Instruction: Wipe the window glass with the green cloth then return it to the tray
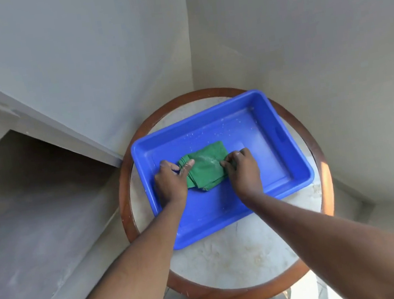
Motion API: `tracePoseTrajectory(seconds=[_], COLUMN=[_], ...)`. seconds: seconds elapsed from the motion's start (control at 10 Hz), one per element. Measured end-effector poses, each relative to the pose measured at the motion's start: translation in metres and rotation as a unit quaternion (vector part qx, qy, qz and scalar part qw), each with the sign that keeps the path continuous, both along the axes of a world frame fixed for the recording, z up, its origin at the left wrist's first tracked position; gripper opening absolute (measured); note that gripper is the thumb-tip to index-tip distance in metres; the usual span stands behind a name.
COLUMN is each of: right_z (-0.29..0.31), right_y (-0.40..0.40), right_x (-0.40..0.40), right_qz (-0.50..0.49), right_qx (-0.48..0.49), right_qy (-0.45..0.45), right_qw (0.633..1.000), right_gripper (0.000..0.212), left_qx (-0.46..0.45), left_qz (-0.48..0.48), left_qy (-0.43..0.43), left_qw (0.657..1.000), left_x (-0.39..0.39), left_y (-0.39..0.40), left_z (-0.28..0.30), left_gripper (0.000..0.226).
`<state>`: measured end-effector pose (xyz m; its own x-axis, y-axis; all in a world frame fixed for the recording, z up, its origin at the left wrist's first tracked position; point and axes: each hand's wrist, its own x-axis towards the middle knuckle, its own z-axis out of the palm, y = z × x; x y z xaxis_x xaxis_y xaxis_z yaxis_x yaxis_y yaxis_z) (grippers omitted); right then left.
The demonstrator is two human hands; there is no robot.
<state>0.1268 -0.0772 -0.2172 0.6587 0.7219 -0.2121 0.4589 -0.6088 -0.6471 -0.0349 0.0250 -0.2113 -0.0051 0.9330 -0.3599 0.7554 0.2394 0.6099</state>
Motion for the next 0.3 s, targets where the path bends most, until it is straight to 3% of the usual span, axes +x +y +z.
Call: tracePoseTrajectory(seconds=[0.1,0.2,0.3], right_z=[0.007,0.038,0.068], right_y=[-0.001,0.001,-0.006], right_x=[0.002,0.009,0.018], right_qz=[0.034,0.067,0.083], right_qx=[-0.038,-0.04,0.036], right_qy=[-0.007,-0.102,-0.179], right_qw=[0.999,0.992,0.98], right_gripper=[0.017,0.021,0.016], left_qx=[0.027,0.114,0.178], left_qz=[-0.046,-0.09,-0.156], left_qy=[0.048,0.092,0.108], left_qw=[0.997,0.985,0.965], left_x=[-0.004,0.007,0.019], left_y=[-0.003,-0.004,-0.006], left_z=[0.008,0.041,0.07], left_gripper=[0.059,0.048,0.042])
